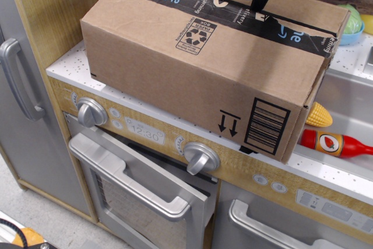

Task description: Open large4fbox flaps

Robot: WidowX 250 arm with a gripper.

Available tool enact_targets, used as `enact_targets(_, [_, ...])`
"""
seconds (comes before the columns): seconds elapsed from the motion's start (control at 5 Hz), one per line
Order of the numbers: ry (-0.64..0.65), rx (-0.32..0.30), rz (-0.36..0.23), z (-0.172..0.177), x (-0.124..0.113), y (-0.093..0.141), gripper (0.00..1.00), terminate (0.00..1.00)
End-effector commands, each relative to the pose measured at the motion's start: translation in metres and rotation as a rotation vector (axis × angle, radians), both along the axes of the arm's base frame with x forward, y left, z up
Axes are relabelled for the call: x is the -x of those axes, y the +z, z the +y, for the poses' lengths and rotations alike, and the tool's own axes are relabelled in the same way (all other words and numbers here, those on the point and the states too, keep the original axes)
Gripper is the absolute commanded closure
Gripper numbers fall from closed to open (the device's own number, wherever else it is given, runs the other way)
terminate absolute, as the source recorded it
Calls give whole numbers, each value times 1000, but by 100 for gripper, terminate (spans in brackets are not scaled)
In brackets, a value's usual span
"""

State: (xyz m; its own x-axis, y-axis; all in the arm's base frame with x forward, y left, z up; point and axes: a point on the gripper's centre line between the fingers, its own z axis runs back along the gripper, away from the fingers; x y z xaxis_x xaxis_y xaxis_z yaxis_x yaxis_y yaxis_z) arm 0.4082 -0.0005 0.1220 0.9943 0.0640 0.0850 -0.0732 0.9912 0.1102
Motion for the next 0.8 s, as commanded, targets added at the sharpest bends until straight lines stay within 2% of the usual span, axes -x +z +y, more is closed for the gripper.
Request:
enact_targets(0.0, [43,33,26,-5,12,11,0,0])
enact_targets(0.4, [110,49,127,-21,38,29,0,0])
enact_targets(0.6, [118,25,167,-22,47,46,0,0])
